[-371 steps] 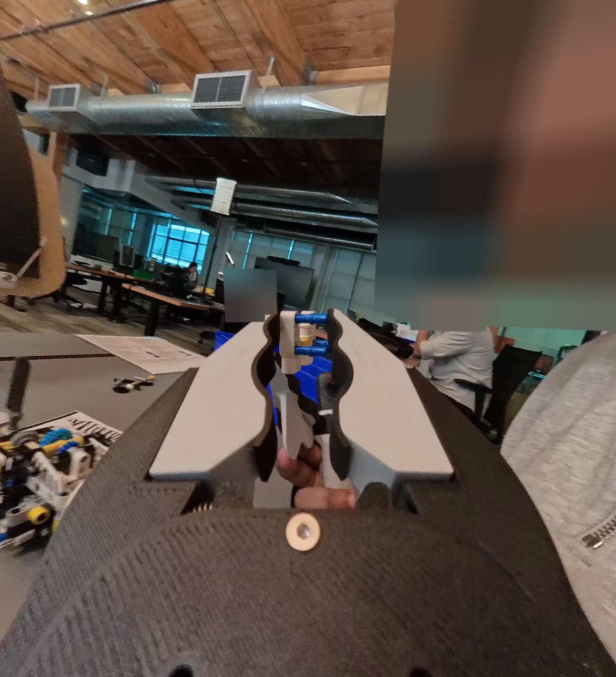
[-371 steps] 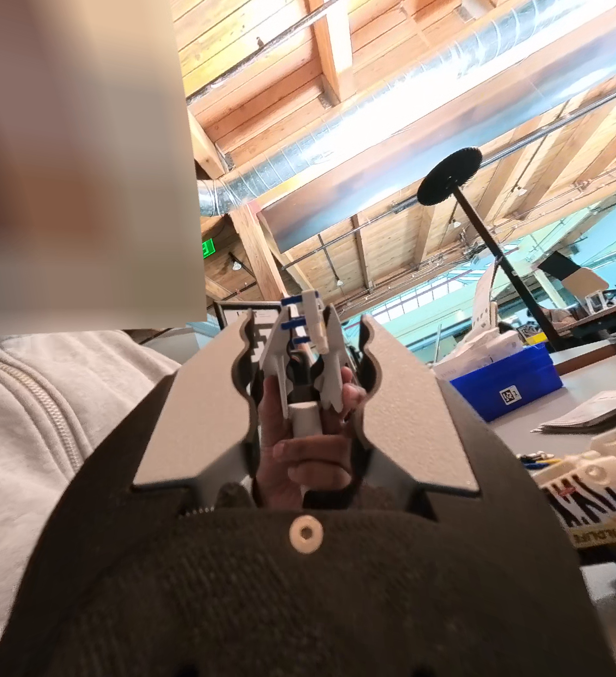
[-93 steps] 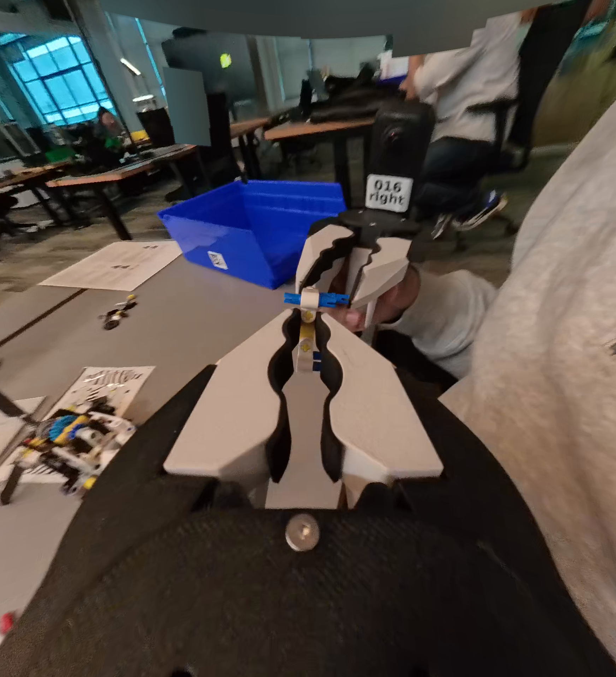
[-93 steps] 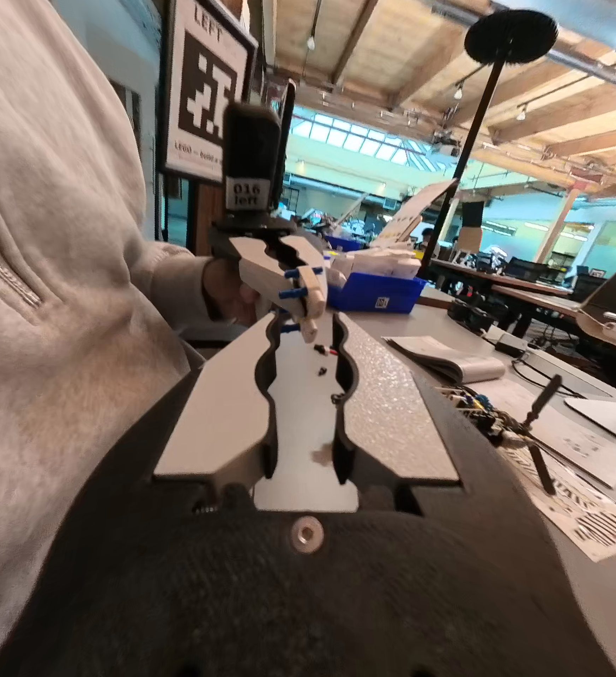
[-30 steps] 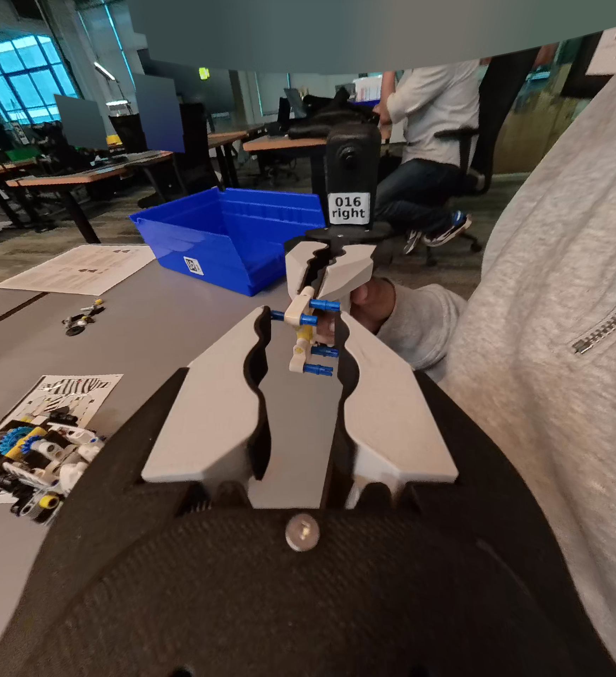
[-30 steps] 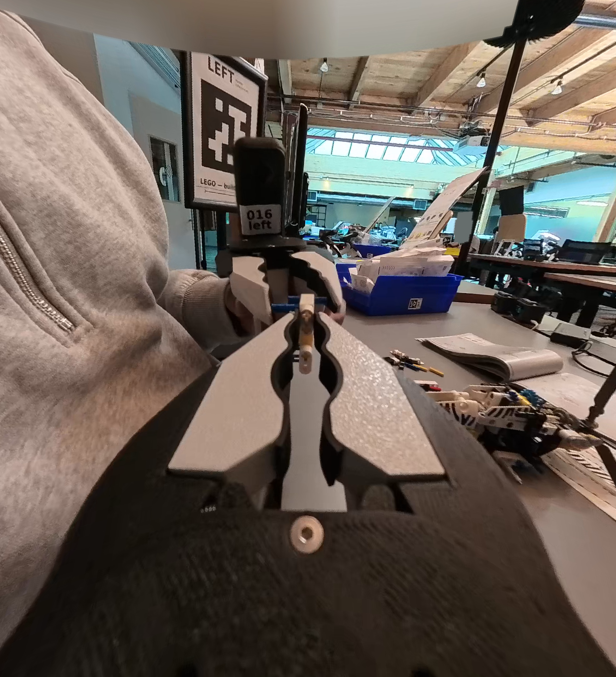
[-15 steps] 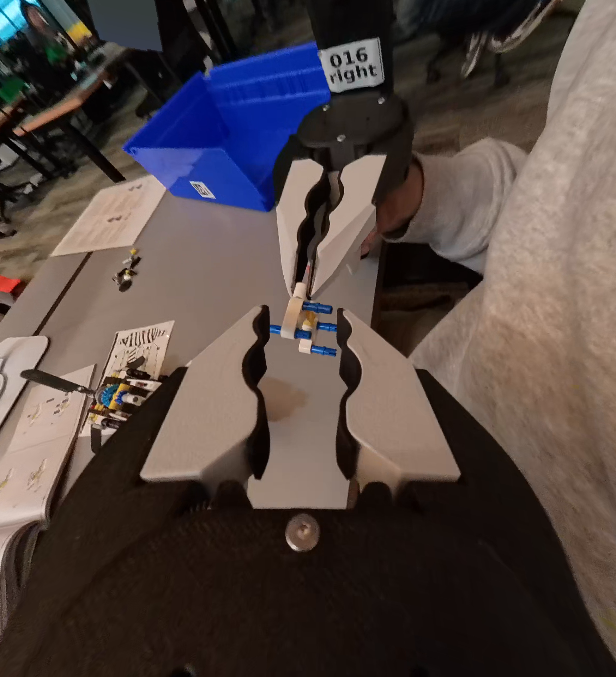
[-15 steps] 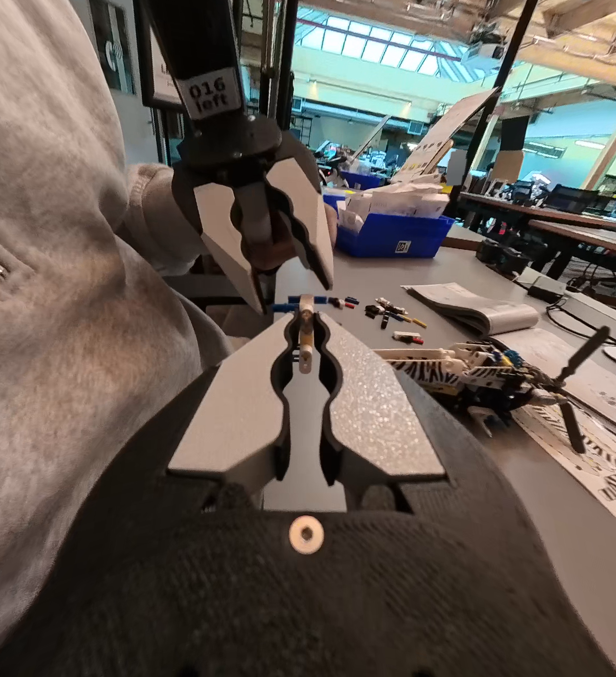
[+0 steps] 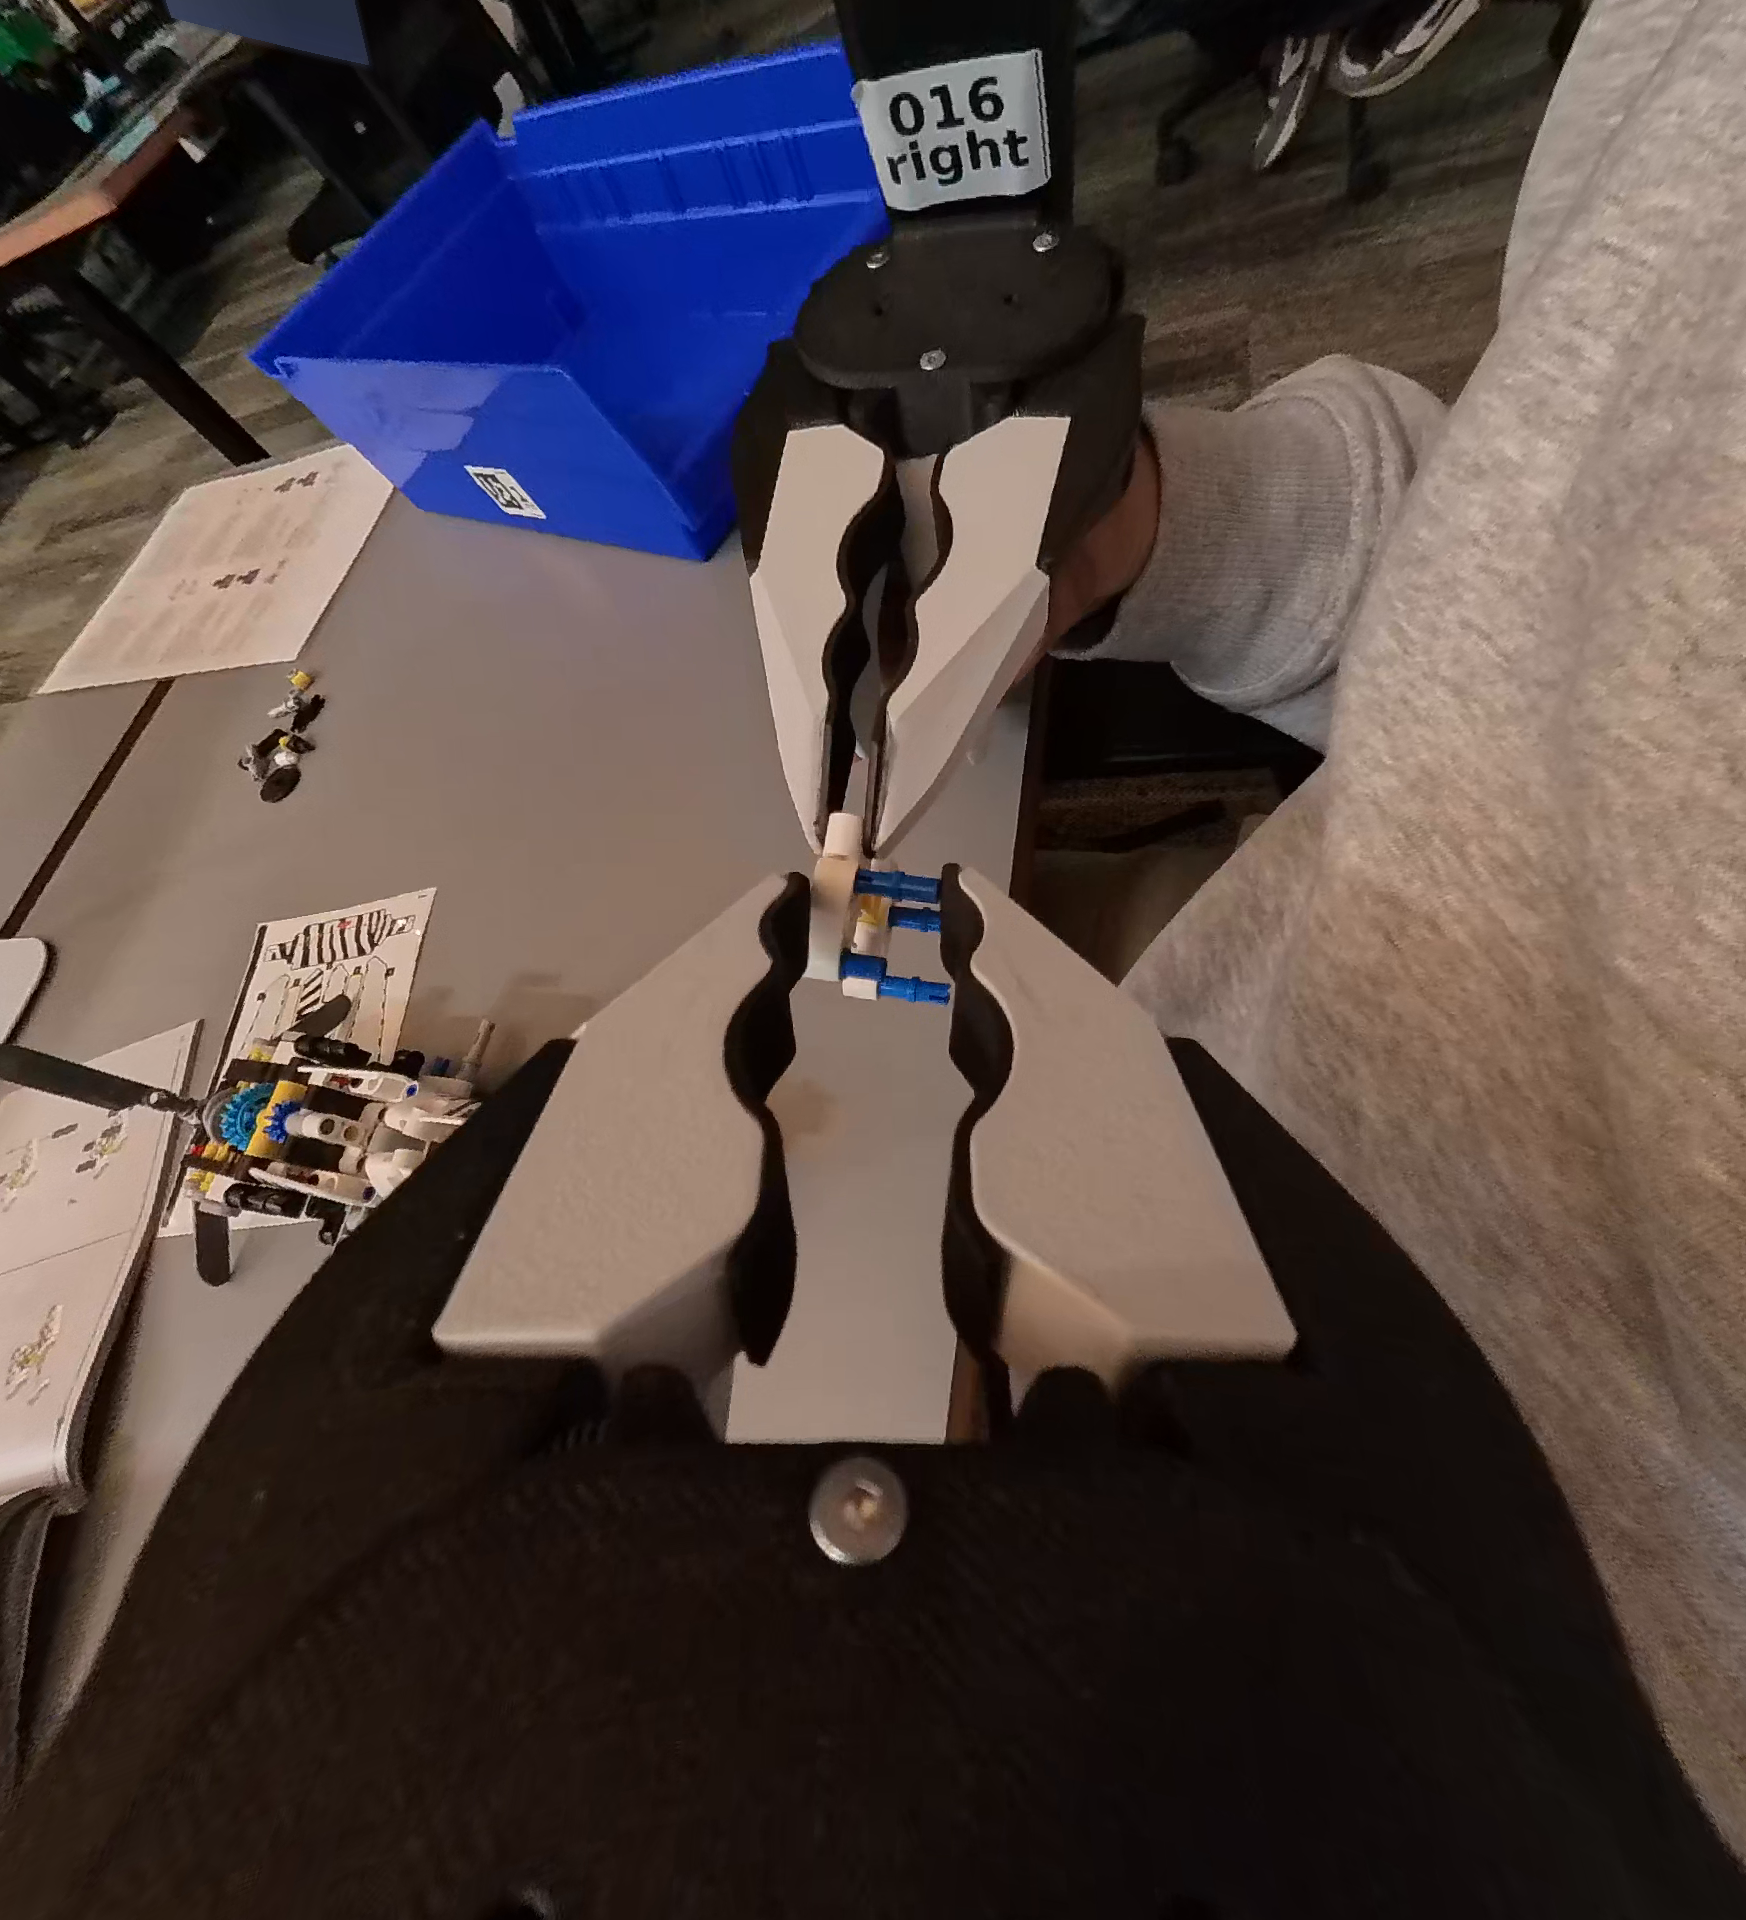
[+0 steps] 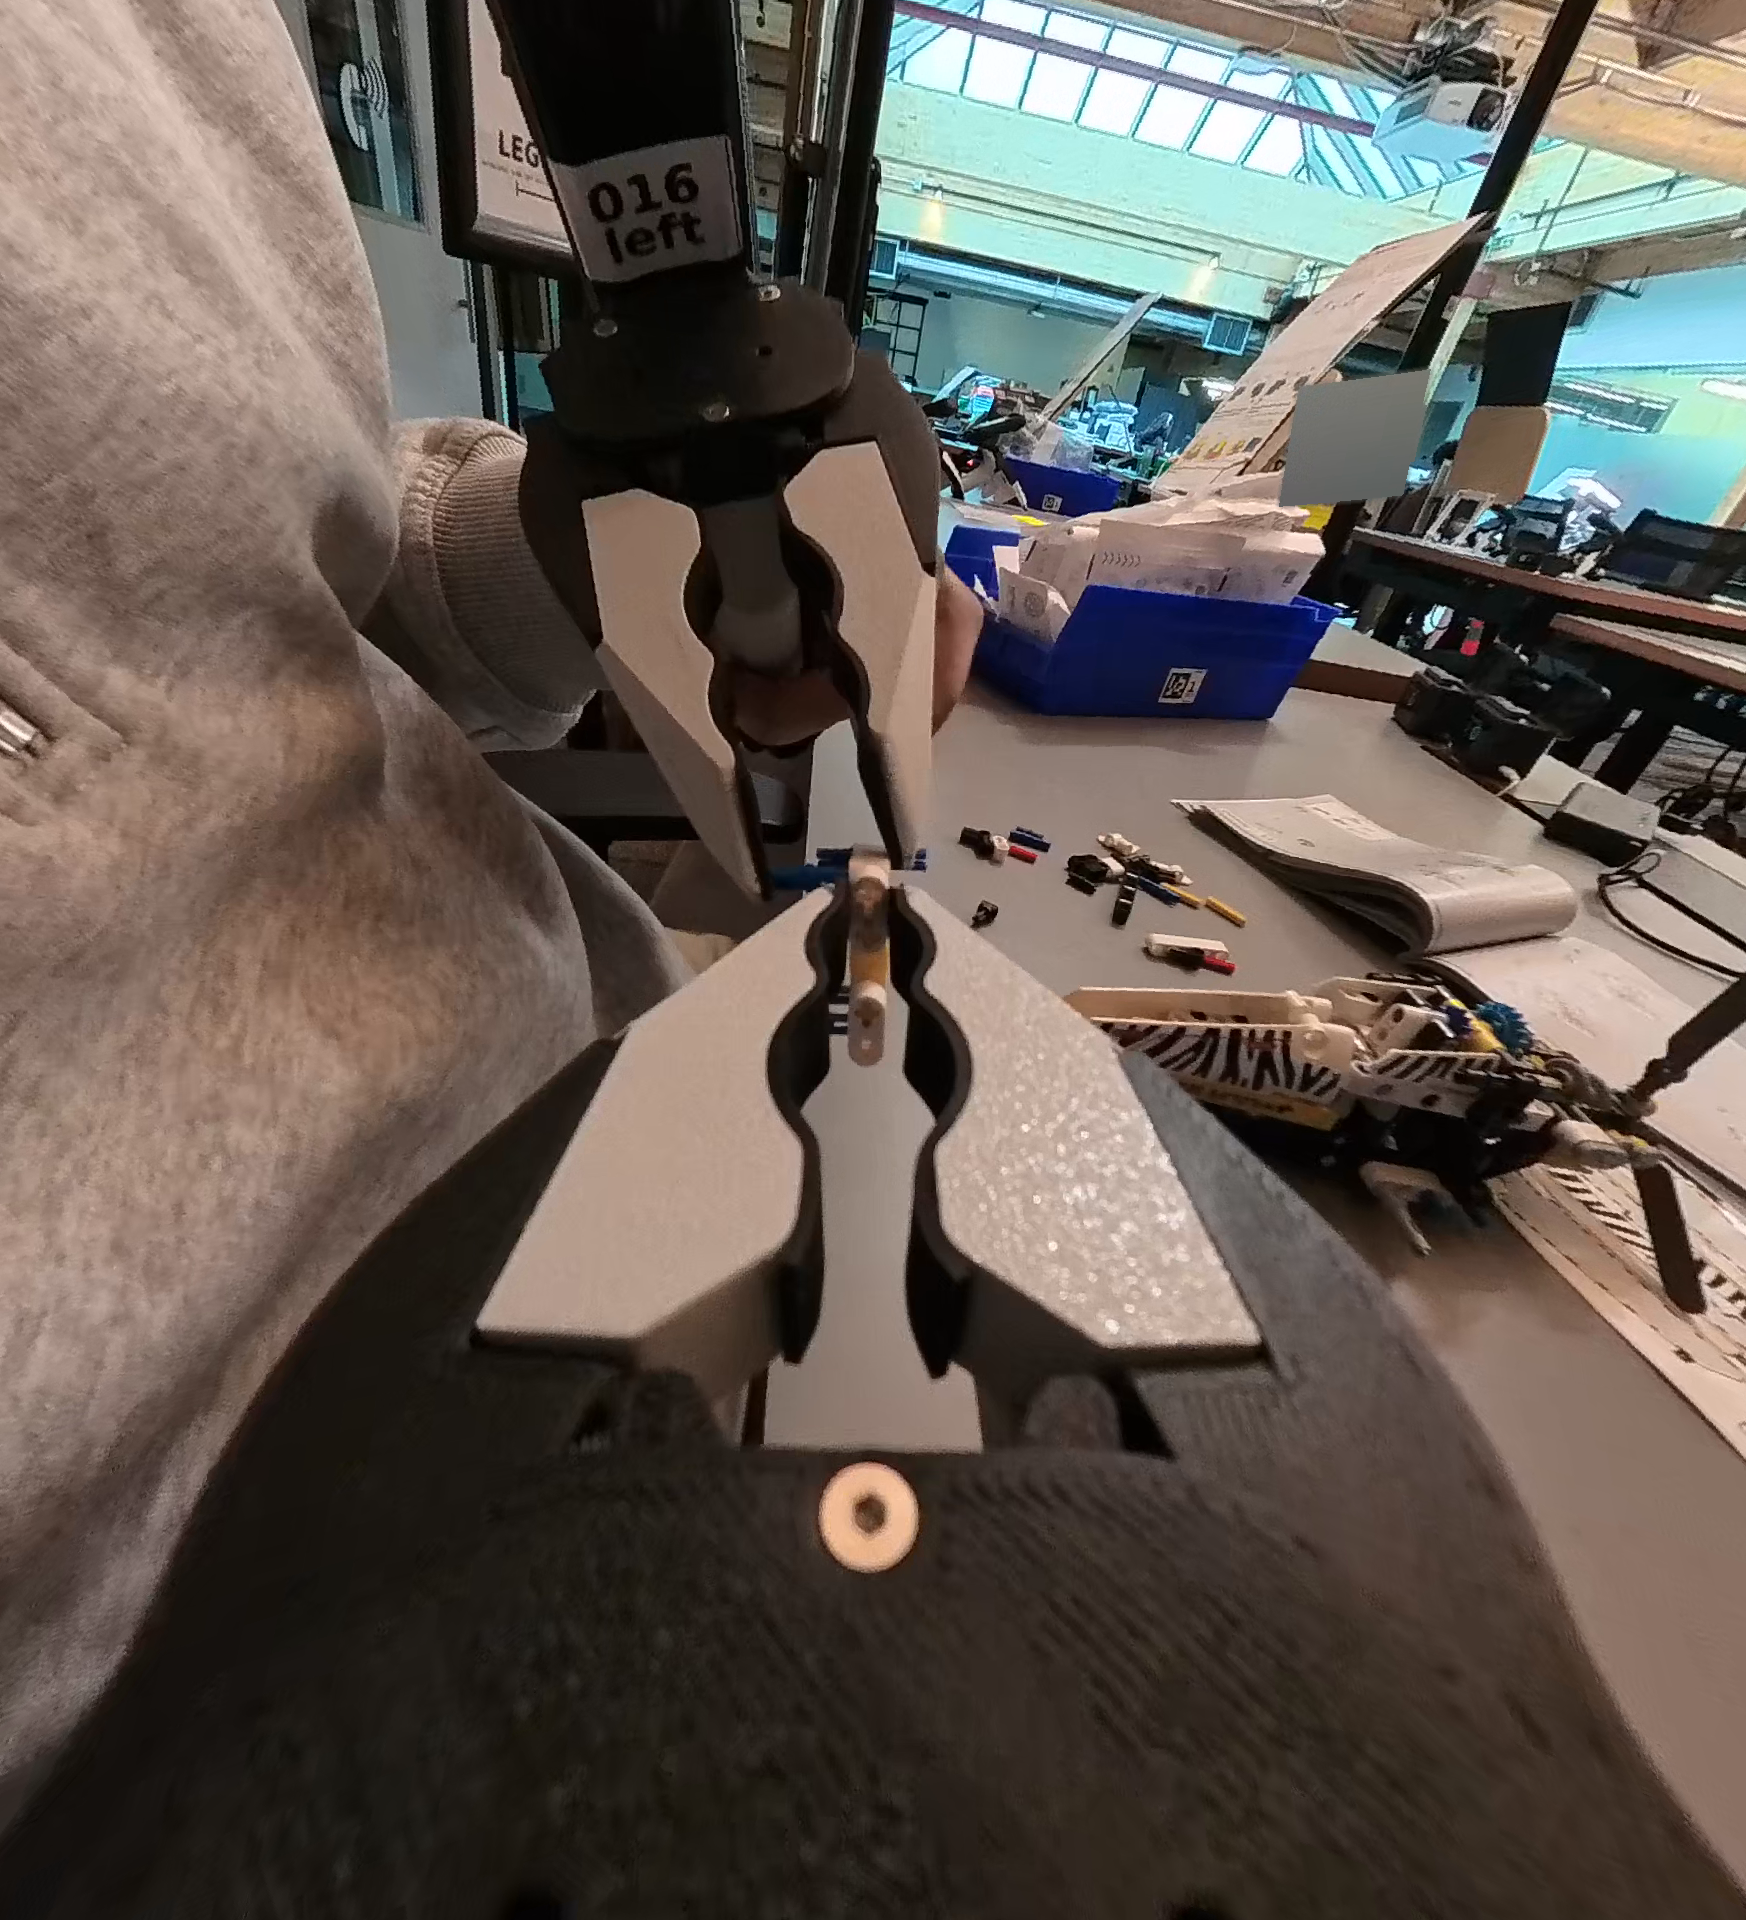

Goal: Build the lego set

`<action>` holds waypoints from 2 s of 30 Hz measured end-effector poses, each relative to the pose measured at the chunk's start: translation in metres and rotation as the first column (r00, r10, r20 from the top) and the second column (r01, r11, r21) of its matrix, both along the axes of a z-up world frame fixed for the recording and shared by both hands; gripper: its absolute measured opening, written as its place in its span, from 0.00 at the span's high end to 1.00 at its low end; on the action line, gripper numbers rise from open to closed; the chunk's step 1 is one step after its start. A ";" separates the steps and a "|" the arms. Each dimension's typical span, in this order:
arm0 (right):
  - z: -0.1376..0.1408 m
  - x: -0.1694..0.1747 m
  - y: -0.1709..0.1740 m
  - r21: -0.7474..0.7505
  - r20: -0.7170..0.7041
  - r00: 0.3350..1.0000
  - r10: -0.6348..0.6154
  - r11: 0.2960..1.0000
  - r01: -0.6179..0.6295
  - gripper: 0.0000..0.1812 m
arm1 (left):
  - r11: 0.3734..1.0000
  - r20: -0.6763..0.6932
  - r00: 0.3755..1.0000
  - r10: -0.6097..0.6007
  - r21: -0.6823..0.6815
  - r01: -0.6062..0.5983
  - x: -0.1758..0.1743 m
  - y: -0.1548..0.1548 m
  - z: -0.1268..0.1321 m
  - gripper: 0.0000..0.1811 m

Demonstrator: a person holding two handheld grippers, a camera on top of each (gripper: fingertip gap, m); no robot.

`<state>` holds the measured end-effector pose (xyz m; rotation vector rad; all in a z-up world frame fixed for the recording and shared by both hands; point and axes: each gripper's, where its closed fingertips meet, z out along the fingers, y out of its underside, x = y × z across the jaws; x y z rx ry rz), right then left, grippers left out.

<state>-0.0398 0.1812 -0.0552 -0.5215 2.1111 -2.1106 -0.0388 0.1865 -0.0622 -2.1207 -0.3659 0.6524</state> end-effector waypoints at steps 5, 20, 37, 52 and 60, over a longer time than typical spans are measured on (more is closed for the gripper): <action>0.002 0.000 0.001 -0.012 0.009 1.000 0.010 1.000 -0.010 0.97 | 1.000 -0.013 1.000 -0.015 0.006 0.015 0.001 0.002 0.002 0.87; 0.000 -0.001 0.003 -0.001 0.017 0.999 0.035 0.999 -0.035 0.97 | 0.999 -0.011 0.999 -0.038 -0.030 0.037 0.004 0.002 0.000 0.87; -0.004 -0.002 0.003 0.026 0.025 0.999 0.043 0.999 -0.043 0.97 | 0.997 -0.024 0.999 -0.034 -0.067 0.032 0.002 0.002 -0.006 0.91; -0.004 -0.005 0.002 0.022 0.039 0.999 0.038 0.999 -0.039 0.97 | 0.997 -0.035 0.999 -0.022 -0.081 0.020 0.000 0.003 -0.008 0.92; 0.010 -0.014 0.006 -0.071 0.068 0.998 0.001 0.997 0.004 0.97 | 1.000 -0.163 0.986 0.020 -0.004 -0.021 -0.009 0.006 0.004 0.91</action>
